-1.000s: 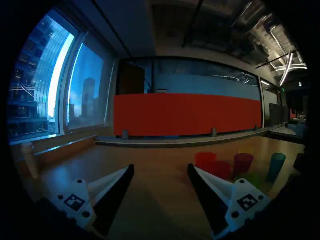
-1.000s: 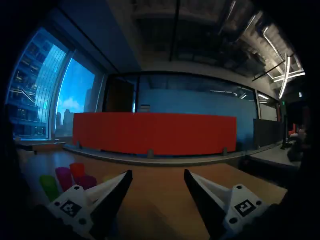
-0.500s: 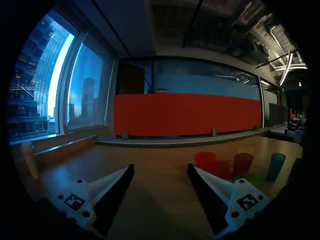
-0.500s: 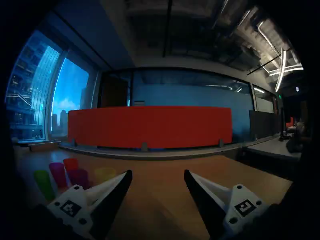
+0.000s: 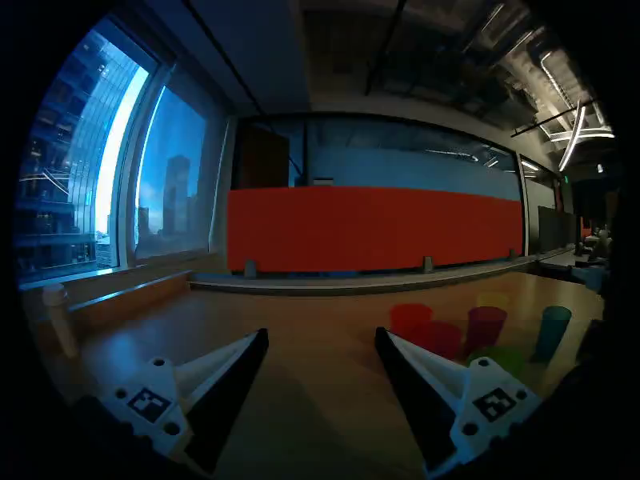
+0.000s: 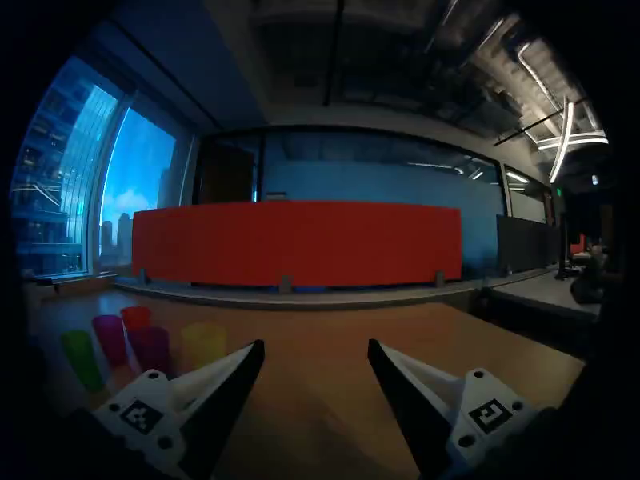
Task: Pour water
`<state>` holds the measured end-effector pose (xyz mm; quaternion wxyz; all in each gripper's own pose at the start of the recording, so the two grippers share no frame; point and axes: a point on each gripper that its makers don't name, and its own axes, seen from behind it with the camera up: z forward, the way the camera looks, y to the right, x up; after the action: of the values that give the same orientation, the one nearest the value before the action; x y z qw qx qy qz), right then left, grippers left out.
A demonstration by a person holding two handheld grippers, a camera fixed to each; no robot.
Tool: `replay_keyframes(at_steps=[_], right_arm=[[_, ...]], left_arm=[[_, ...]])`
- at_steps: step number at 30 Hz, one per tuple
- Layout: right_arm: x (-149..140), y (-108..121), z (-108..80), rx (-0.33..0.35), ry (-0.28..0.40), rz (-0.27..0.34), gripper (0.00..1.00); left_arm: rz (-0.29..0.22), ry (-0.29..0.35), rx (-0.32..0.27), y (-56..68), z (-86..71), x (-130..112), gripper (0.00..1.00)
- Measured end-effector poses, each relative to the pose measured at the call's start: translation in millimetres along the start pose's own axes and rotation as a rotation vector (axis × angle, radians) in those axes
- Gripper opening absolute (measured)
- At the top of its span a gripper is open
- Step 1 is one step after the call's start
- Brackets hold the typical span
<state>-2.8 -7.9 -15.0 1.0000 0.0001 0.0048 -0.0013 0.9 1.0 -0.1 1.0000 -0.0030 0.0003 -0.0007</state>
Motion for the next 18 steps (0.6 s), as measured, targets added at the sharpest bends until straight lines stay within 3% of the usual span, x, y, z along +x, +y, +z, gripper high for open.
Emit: replay_keyframes(at_steps=[18], right_arm=[[-1.8,-0.4,2.7,0.002,-0.010,0.002,1.00]], left_arm=[[0.000,0.000,0.000,0.2,0.7,-0.2,0.99]])
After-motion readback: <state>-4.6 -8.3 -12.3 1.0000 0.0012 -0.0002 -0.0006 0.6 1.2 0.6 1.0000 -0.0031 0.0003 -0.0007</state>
